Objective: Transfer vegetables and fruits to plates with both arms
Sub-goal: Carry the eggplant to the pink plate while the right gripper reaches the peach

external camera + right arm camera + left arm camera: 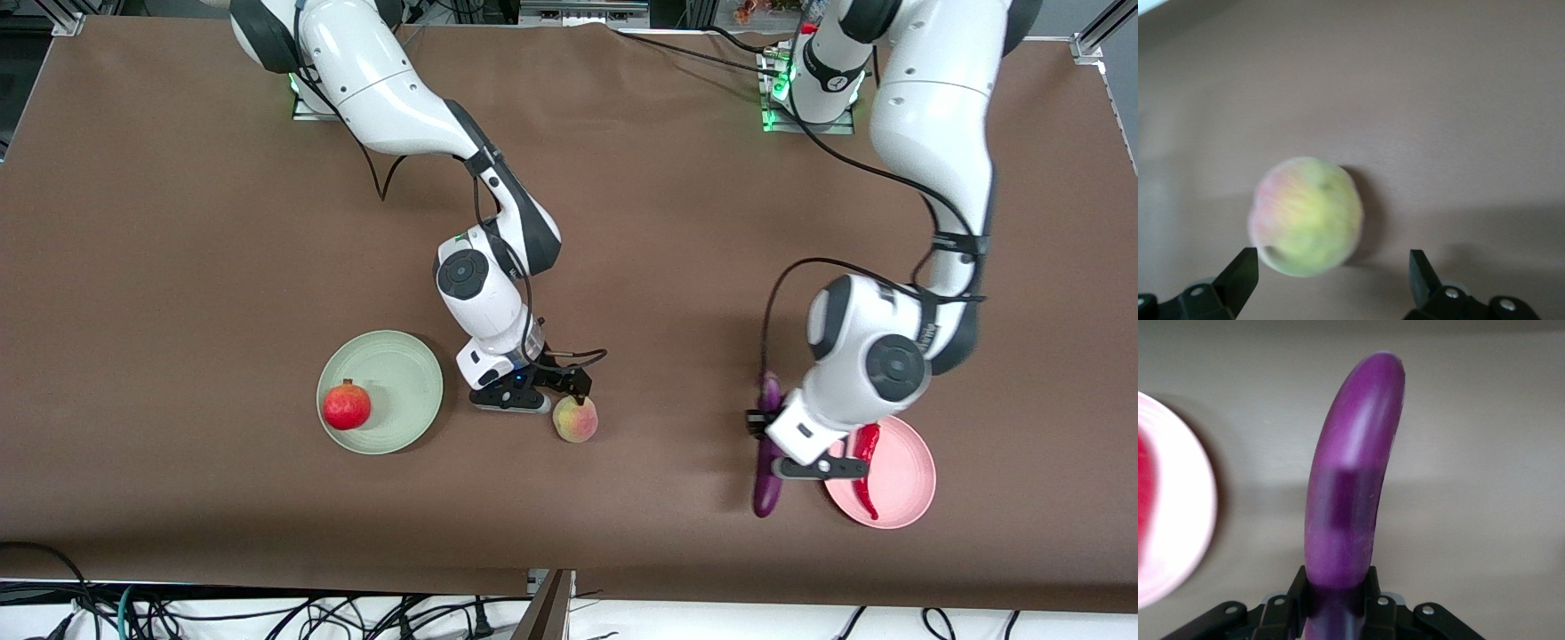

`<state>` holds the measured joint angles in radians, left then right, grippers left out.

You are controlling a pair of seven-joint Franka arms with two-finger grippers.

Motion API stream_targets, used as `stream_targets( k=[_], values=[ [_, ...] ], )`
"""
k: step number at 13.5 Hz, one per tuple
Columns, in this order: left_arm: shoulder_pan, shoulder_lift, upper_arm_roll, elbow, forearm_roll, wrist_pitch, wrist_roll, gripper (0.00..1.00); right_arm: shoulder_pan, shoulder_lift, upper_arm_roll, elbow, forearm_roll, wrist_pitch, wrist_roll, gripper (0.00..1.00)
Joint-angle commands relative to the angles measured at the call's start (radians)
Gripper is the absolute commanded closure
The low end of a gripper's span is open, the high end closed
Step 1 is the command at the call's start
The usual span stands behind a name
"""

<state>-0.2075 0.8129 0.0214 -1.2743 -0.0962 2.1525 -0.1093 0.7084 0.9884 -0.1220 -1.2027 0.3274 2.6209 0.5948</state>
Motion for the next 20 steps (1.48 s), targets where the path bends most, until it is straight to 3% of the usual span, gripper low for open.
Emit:
stream_targets(
  k=[1, 7, 11, 12, 13, 14, 15, 16, 17, 20],
  values=[
    [0.080, -0.015, -0.023, -0.022, 0.027, -0.005, 0.167, 1.00, 0.005, 0.010, -0.011, 0.037, -0.019, -0.013, 0.037, 0.00],
    [0.223, -0.006, -0.015, -0.053, 0.027, 0.003, 0.420, 1.00, -0.007, 0.094, -0.011, 0.051, -0.019, 0.165, 0.033, 0.00],
    [0.269, 0.000, -0.015, -0.088, 0.024, 0.027, 0.486, 1.00, 0.002, 0.108, -0.008, 0.052, -0.015, 0.189, 0.037, 0.00],
    [0.280, 0.003, -0.015, -0.086, 0.026, 0.038, 0.499, 1.00, 0.002, 0.104, -0.008, 0.052, -0.013, 0.189, 0.034, 0.07],
    [0.281, 0.011, -0.015, -0.088, 0.024, 0.055, 0.508, 0.95, -0.001, 0.098, -0.008, 0.052, -0.010, 0.186, 0.033, 0.32],
    [0.280, 0.018, -0.015, -0.088, 0.024, 0.073, 0.507, 0.76, -0.004, 0.083, -0.007, 0.052, -0.002, 0.185, 0.033, 0.57],
    [0.280, 0.028, -0.015, -0.086, 0.014, 0.090, 0.507, 0.46, -0.009, 0.061, -0.007, 0.051, 0.019, 0.180, 0.030, 0.76],
    [0.284, 0.029, -0.017, -0.085, 0.000, 0.095, 0.505, 0.16, -0.018, 0.038, -0.010, 0.046, 0.024, 0.145, 0.025, 0.90],
    [0.301, 0.029, -0.017, -0.082, -0.031, 0.093, 0.505, 0.00, -0.033, 0.006, -0.014, 0.045, 0.003, 0.074, 0.005, 0.98],
    [0.300, 0.019, -0.017, -0.071, -0.103, 0.083, 0.487, 0.00, -0.091, -0.097, -0.024, 0.046, 0.011, -0.145, -0.096, 1.00]
  ],
)
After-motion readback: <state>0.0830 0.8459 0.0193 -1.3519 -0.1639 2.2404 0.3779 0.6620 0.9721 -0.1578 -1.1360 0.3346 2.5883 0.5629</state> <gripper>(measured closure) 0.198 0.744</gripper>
